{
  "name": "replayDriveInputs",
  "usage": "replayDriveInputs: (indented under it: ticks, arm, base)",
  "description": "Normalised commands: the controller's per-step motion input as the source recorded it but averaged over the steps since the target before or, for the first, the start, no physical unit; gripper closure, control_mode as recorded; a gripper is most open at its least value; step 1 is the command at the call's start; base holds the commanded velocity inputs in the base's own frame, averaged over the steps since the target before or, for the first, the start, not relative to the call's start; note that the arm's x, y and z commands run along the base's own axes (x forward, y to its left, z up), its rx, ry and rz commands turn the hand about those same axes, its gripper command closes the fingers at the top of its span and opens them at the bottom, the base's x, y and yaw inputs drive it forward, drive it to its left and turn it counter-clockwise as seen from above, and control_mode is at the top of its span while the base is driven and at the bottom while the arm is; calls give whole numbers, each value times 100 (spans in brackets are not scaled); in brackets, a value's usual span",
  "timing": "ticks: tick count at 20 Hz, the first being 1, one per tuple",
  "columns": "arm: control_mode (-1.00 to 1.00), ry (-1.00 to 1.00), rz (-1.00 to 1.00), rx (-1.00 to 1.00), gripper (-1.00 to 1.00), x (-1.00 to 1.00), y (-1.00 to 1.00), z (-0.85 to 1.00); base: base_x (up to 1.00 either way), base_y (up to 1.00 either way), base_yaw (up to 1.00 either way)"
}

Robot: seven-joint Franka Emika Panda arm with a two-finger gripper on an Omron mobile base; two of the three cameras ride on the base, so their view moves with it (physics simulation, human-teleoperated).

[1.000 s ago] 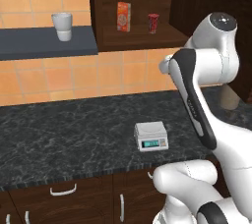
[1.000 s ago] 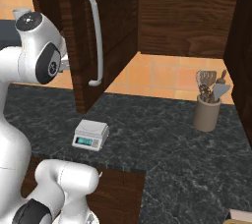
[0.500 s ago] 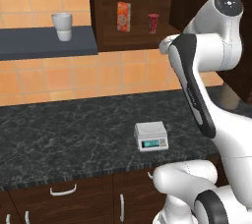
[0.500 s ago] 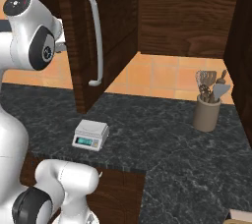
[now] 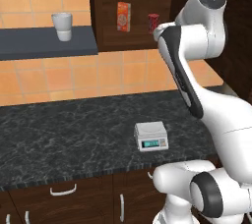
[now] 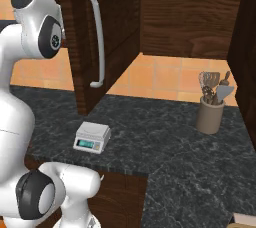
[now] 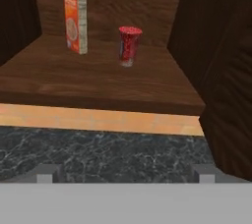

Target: Pick the yogurt and place it on the digital scale for weighing, and close the cabinet.

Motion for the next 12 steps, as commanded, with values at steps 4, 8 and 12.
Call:
replayDriveInputs:
  ticks: [4,8,12]
  arm:
    - [-100,-1,0,0,-100,51,0,0]
    - [-100,-7,0,1,-100,50,0,-4]
    - [-100,-4,2,2,-100,41,-1,-4]
  base:
    - [0,0,0]
    - [0,0,0]
    - [0,0,0]
